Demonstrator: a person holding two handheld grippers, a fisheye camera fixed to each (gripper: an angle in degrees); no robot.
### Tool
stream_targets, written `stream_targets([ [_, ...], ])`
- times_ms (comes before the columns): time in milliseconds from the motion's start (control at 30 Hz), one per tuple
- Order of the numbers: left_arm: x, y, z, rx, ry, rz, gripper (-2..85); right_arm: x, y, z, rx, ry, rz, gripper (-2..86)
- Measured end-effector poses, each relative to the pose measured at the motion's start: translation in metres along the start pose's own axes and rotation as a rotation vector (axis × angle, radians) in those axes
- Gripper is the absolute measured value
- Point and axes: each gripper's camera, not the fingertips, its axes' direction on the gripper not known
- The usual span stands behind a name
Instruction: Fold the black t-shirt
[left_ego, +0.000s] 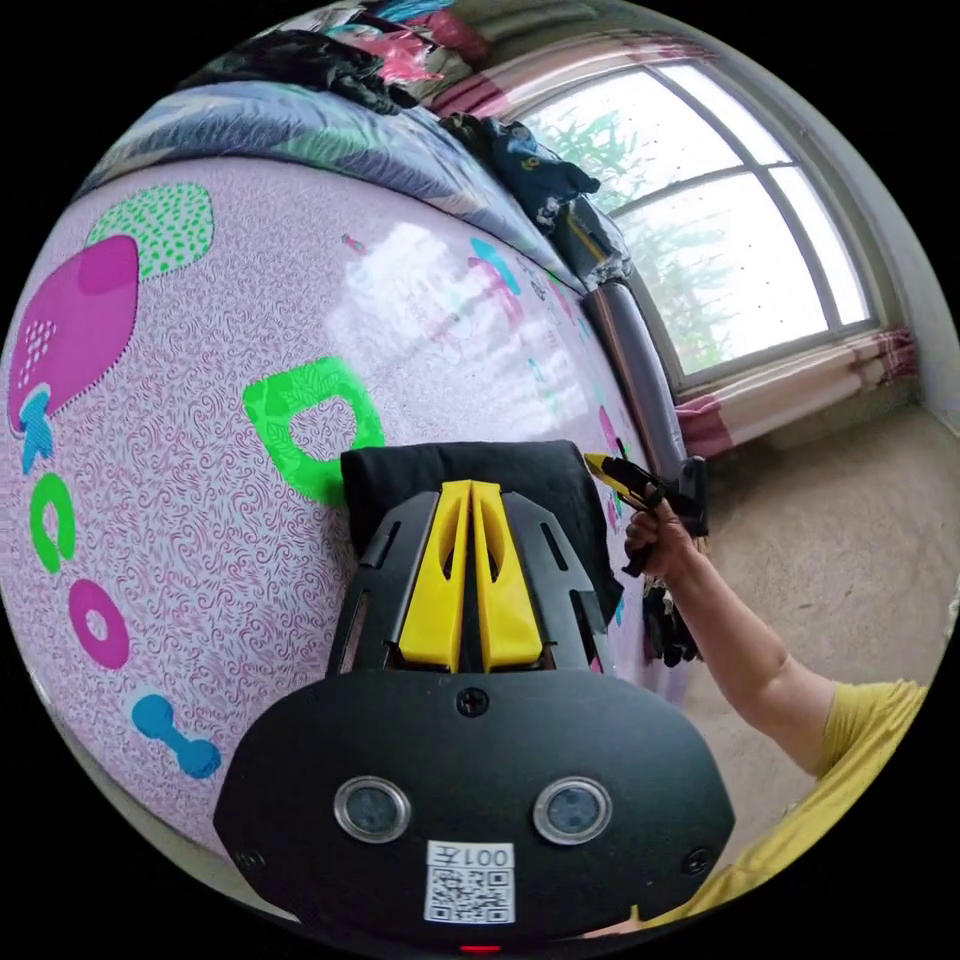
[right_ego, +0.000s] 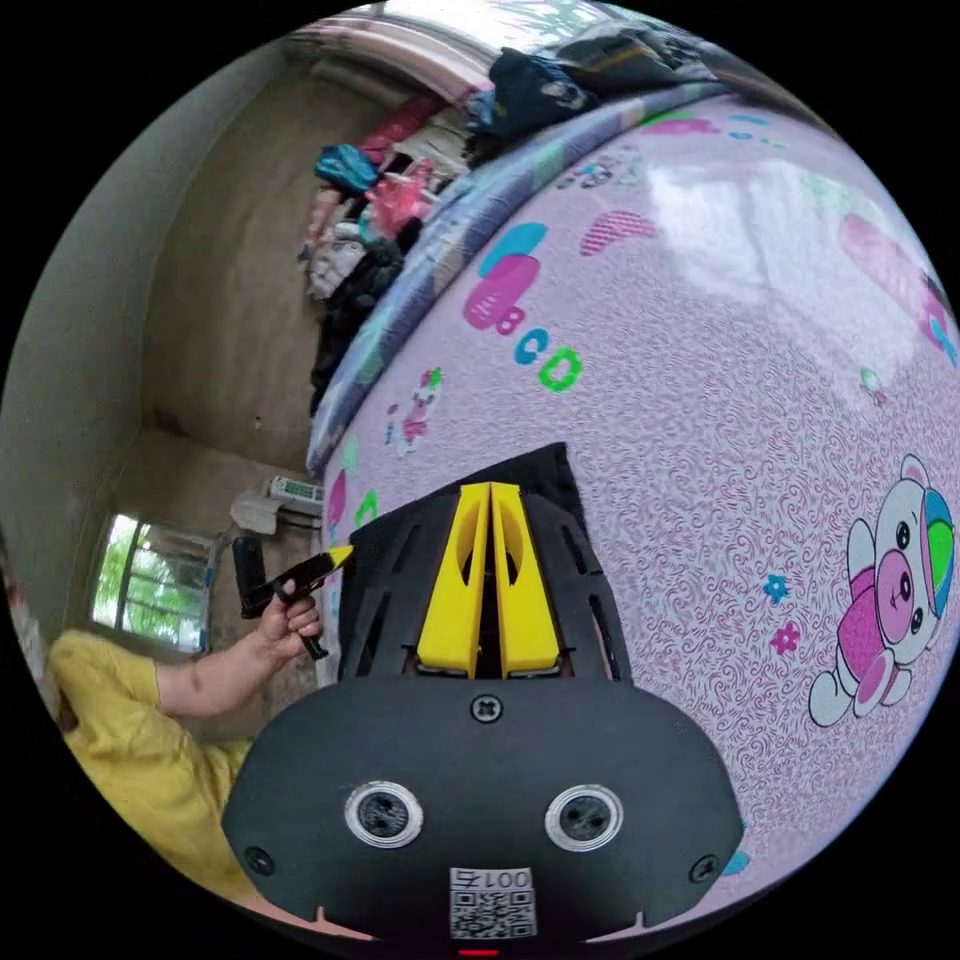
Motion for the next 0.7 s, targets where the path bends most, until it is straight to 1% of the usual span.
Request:
stream_targets([
  [100,0.013,0.024,-0.010,-0.034,0.002,0.083,-1.3,-0.005,0.022,-0.005,-0.123,-0.111,-0.097,0.0],
  [133,0.018,0.038,-0.009,-0.054,-0.011,0.121,-1.3,-0.004,0.031,-0.002,-0.190,-0.117,-0.108,0.0],
  [167,0.021,0.045,-0.009,-0.062,-0.017,0.143,-1.4,-0.001,0.037,0.001,-0.247,-0.079,-0.104,0.0],
  [200,0.024,0.057,-0.006,-0.075,-0.031,0.190,-1.4,0.001,0.040,0.002,-0.266,-0.058,-0.099,0.0],
  [267,0.017,0.067,0.003,-0.121,-0.066,0.185,-1.4,0.007,0.041,-0.002,-0.250,-0.023,-0.063,0.0],
  [300,0.005,0.070,0.007,-0.134,-0.059,0.133,-1.4,0.007,0.040,-0.004,-0.241,-0.018,-0.054,0.0],
  [333,-0.006,0.071,0.004,-0.111,-0.013,0.082,-1.4,0.005,0.039,-0.009,-0.223,-0.012,-0.057,0.0],
  [400,-0.008,0.071,-0.001,-0.101,-0.010,0.055,-1.4,0.000,0.039,-0.021,-0.195,-0.031,-0.088,0.0],
  [500,0.008,0.079,-0.008,-0.123,0.001,0.170,-1.4,0.001,0.047,-0.045,-0.164,-0.087,-0.117,0.1],
  [600,0.006,0.098,0.001,-0.213,0.053,0.180,-1.4,0.011,0.061,-0.057,-0.205,-0.138,-0.099,0.2],
  [700,-0.008,0.111,0.005,-0.275,-0.002,0.138,-1.4,0.017,0.069,-0.057,-0.324,0.021,-0.071,0.4],
])
